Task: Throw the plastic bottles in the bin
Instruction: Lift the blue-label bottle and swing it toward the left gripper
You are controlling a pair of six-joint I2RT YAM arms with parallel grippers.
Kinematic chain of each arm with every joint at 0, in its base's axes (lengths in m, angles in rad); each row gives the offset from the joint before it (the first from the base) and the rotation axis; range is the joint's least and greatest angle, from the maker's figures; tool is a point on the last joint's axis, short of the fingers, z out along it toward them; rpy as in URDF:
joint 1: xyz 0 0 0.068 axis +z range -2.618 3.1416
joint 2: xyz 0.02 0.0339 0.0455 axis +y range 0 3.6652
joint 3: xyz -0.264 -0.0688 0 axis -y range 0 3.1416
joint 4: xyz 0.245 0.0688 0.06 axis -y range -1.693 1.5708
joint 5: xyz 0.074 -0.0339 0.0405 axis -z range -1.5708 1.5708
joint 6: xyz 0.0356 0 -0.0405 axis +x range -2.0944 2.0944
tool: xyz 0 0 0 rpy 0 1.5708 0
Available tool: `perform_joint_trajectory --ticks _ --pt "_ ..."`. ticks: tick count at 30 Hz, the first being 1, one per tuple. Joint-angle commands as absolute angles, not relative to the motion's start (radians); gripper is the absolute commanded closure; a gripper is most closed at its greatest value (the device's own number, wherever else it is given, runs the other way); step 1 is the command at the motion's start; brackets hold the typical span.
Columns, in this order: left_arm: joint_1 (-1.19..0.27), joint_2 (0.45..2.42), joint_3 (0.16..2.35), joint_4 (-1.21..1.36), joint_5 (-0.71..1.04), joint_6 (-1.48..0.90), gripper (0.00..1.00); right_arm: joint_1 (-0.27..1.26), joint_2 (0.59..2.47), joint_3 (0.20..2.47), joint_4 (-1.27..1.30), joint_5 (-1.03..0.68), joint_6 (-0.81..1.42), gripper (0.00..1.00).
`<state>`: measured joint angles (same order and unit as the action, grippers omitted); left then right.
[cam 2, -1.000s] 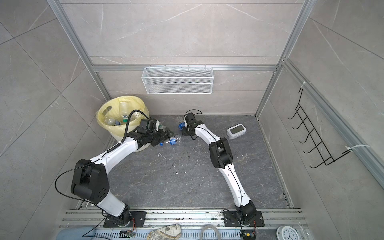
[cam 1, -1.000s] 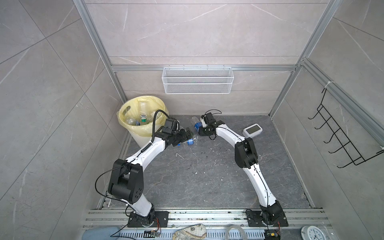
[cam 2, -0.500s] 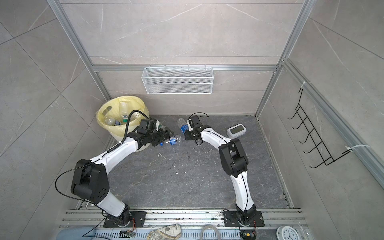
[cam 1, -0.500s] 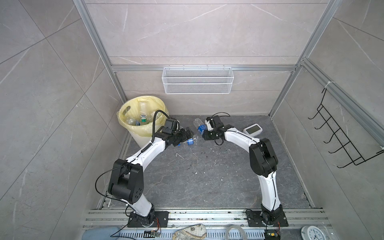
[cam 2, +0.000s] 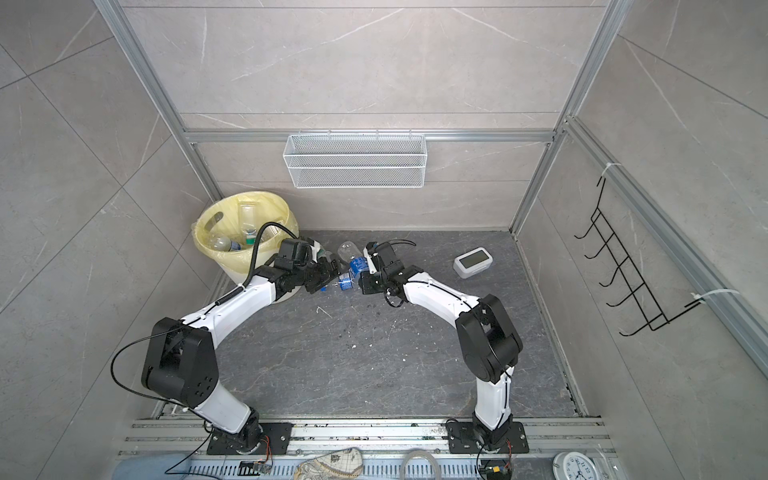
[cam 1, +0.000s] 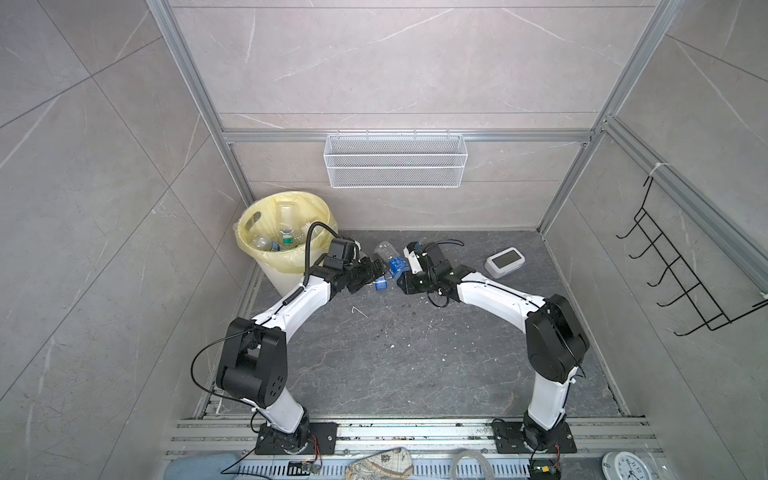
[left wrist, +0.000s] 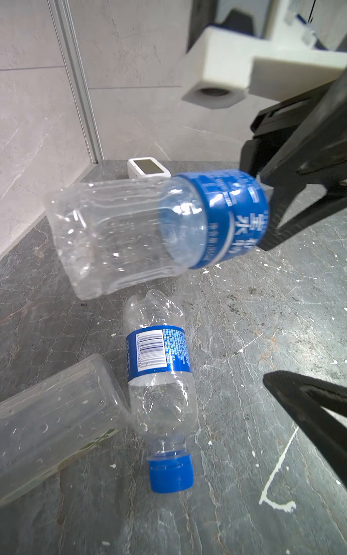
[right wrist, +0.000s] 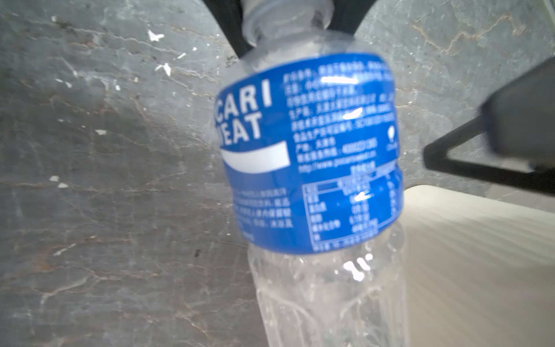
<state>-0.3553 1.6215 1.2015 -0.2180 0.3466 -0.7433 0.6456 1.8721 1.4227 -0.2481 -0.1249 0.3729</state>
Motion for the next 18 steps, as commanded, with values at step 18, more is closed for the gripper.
perform_joint_trajectory --ticks 18 --pt "-0.298 1.537 1.118 0.012 0.477 -0.851 0.03 0.753 1.793 1.367 -0.128 -0.182 0.466 0.78"
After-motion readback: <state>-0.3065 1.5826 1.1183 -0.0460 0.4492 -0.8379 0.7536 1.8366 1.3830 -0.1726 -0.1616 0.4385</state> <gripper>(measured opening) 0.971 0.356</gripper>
